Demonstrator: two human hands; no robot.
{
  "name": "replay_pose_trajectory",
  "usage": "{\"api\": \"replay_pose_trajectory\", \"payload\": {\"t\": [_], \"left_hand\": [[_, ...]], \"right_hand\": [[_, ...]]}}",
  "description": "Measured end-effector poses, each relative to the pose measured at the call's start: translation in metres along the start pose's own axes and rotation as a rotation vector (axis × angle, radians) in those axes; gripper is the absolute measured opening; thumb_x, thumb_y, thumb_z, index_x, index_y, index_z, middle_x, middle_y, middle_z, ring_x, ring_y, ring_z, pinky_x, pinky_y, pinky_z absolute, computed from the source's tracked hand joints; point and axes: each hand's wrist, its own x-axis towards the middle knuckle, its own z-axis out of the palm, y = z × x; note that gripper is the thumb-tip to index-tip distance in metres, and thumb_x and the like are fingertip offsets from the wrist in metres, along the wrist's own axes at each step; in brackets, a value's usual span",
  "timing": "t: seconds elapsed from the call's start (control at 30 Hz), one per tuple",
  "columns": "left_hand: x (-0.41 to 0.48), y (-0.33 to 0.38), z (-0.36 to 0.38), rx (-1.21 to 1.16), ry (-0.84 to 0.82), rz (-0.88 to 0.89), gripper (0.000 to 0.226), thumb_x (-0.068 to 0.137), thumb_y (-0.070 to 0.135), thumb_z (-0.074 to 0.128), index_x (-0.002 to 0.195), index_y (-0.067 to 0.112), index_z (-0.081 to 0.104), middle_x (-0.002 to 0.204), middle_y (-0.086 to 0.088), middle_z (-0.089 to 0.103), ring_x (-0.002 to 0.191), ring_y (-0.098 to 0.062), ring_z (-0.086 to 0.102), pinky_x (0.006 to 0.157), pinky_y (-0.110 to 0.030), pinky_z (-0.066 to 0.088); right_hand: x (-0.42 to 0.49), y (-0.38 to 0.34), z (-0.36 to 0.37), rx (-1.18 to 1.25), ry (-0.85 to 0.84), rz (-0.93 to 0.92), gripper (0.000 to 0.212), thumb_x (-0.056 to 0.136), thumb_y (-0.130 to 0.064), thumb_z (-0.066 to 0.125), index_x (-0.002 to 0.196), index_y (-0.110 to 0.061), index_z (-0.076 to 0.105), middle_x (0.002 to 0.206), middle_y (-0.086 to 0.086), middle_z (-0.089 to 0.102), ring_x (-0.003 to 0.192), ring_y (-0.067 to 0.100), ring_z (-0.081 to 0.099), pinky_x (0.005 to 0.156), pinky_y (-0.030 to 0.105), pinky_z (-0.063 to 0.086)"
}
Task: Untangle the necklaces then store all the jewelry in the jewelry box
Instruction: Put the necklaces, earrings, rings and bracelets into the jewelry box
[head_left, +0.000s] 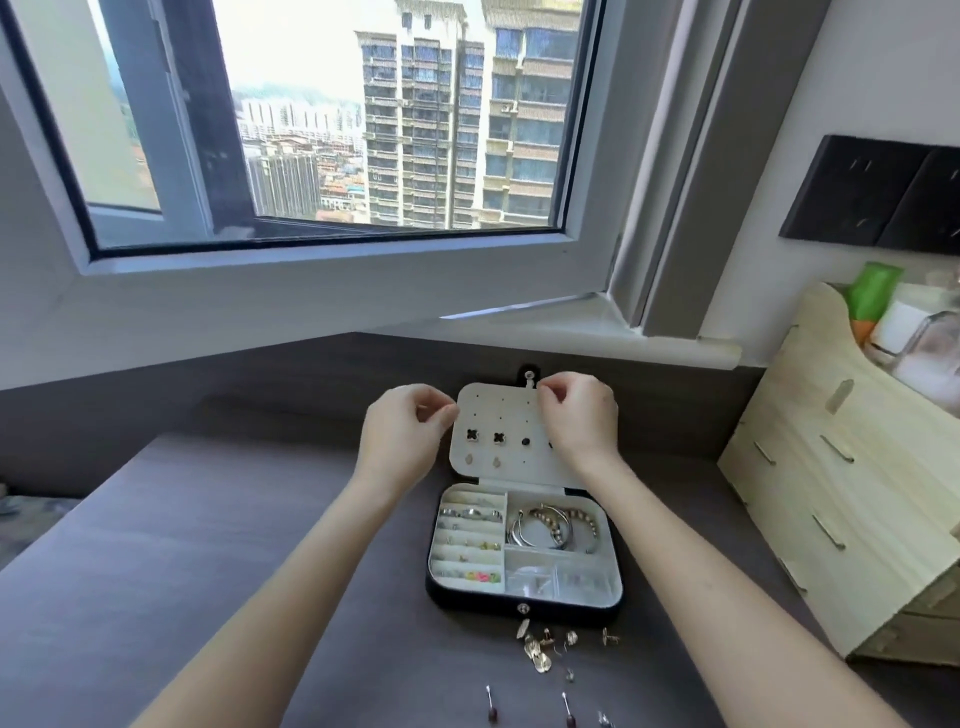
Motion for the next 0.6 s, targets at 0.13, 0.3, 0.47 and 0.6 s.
{"api": "replay_pose_trajectory", "payload": {"t": [0.13,0.3,0.47,0.6], "left_hand": [[0.012,-0.01,0.017,-0.03,-0.006,-0.051,0.012,0.088,0.015,0.063,0.093,0.008,0.071,0.089,0.0,0.068,0.085,-0.013,0.06,0.073,-0.023,0.042],[0.016,-0.019,0.027,-0.068,0.007,-0.052,0.01,0.088,0.015,0.063,0.091,0.011,0.072,0.082,0.005,0.066,0.081,-0.009,0.06,0.061,-0.007,0.037],[0.017,-0.022,0.029,-0.089,0.0,-0.083,0.01,0.088,0.016,0.062,0.09,0.012,0.071,0.082,0.006,0.066,0.082,-0.009,0.06,0.061,-0.01,0.037],[0.016,-0.02,0.029,-0.096,0.0,-0.092,0.011,0.089,0.016,0.061,0.091,0.011,0.071,0.084,0.004,0.066,0.081,-0.01,0.058,0.059,-0.006,0.035]], "right_hand": [[0.02,0.002,0.021,-0.187,0.026,-0.021,0.025,0.093,-0.019,0.055,0.085,-0.002,0.072,0.089,0.014,0.069,0.092,0.033,0.059,0.072,0.035,0.046],[0.032,-0.002,0.027,-0.242,-0.005,0.057,0.027,0.09,-0.021,0.059,0.071,-0.002,0.063,0.078,0.013,0.064,0.086,0.034,0.058,0.064,0.03,0.036],[0.033,-0.005,0.032,-0.229,-0.04,0.157,0.044,0.089,-0.016,0.057,0.051,-0.012,0.035,0.065,0.01,0.047,0.072,0.033,0.048,0.061,0.029,0.034],[0.029,-0.006,0.033,-0.186,-0.028,0.171,0.043,0.087,-0.015,0.056,0.05,-0.011,0.036,0.06,0.007,0.042,0.07,0.03,0.044,0.058,0.029,0.031]]}}
